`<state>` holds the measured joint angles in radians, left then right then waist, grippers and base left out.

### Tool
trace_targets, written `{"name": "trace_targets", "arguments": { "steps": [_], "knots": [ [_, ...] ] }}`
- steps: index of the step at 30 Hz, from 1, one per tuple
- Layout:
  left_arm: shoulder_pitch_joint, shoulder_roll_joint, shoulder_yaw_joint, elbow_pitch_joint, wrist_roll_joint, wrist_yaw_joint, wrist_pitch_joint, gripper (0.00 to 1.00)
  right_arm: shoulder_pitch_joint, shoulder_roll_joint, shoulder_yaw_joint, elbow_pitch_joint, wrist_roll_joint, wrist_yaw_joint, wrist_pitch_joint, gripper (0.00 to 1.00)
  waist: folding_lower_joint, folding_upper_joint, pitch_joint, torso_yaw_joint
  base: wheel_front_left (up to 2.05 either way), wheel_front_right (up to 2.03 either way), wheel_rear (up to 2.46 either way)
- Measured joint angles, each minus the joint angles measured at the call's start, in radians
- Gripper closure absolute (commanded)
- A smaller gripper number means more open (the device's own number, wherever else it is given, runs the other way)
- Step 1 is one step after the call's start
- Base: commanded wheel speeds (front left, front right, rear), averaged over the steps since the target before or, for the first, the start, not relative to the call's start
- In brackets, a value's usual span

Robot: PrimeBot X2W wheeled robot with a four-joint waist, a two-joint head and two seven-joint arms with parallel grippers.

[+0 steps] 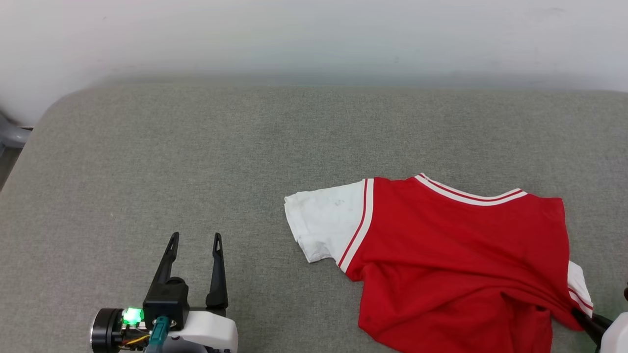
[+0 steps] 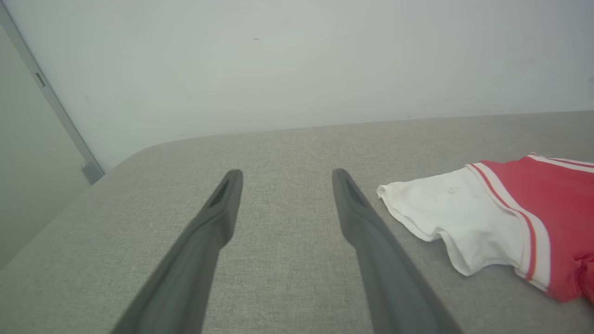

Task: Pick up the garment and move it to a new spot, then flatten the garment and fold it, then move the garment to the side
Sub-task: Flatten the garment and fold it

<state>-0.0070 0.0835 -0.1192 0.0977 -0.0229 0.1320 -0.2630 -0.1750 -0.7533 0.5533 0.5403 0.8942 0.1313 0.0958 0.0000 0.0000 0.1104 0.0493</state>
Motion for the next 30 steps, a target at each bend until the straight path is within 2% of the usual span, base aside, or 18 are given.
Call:
{"name": "trace_targets", "arguments": {
  "steps": [1, 2, 3, 8, 12, 13, 15, 20, 26, 30],
  "knots": [
    [0.000, 0.000, 0.000, 0.001, 0.000, 0.000, 0.000, 0.00, 0.010, 0.009, -0.016, 0.001, -0.007, 0.000, -0.005, 0.84, 0.0000, 0.0000, -0.001, -0.001, 0.00, 0.00, 0.00],
    [0.002, 0.001, 0.002, 0.003, 0.000, -0.001, 0.000, 0.00, 0.018, 0.022, -0.033, 0.000, -0.011, 0.000, -0.015, 0.05, 0.0000, 0.0000, -0.003, -0.003, 0.00, 0.00, 0.00],
    [0.003, 0.001, 0.003, 0.004, 0.000, -0.001, 0.000, 0.00, 0.024, 0.036, -0.052, -0.002, -0.018, 0.000, -0.028, 0.00, 0.0000, 0.0000, -0.005, -0.006, 0.00, 0.00, 0.00],
    [0.006, 0.004, 0.008, 0.007, 0.001, -0.005, 0.000, 0.00, 0.052, 0.081, -0.143, -0.033, -0.092, 0.000, -0.091, 0.00, 0.0000, 0.0000, -0.022, -0.018, 0.00, 0.00, 0.00],
    [0.012, 0.010, 0.014, 0.006, 0.001, -0.009, 0.000, 0.00, 0.058, 0.115, -0.259, -0.091, -0.189, 0.000, -0.154, 0.00, 0.0000, 0.0000, -0.039, -0.029, 0.00, 0.00, 0.00],
    [0.012, 0.017, 0.018, 0.005, 0.001, -0.013, 0.000, 0.00, 0.065, 0.144, -0.335, -0.136, -0.251, 0.000, -0.188, 0.00, 0.0000, 0.0000, -0.045, -0.035, 0.00, 0.00, 0.00],
    [0.010, 0.027, 0.023, 0.002, 0.001, -0.017, 0.000, 0.00, 0.081, 0.186, -0.409, -0.191, -0.323, 0.000, -0.216, 0.00, -0.0001, 0.0000, -0.050, -0.041, 0.00, 0.00, 0.00],
    [-0.020, 0.051, 0.029, -0.002, 0.000, -0.040, 0.000, 0.00, 0.133, 0.335, -0.542, -0.363, -0.495, 0.000, -0.233, 0.00, 0.0000, 0.0000, -0.059, -0.051, 0.00, 0.00, 0.00],
    [-0.115, 0.100, 0.022, 0.004, -0.010, -0.113, 0.000, 0.00, 0.213, 0.512, -0.586, -0.542, -0.631, 0.000, -0.236, 0.00, 0.0000, 0.0000, -0.055, -0.055, 0.00, 0.00, 0.00],
    [-0.216, 0.135, 0.010, 0.040, -0.023, -0.172, 0.008, 0.00, 0.243, 0.572, -0.563, -0.584, -0.666, 0.000, -0.235, 0.00, 0.0000, 0.0000, -0.043, -0.060, 0.00, 0.00, 0.00]
  ]
}}
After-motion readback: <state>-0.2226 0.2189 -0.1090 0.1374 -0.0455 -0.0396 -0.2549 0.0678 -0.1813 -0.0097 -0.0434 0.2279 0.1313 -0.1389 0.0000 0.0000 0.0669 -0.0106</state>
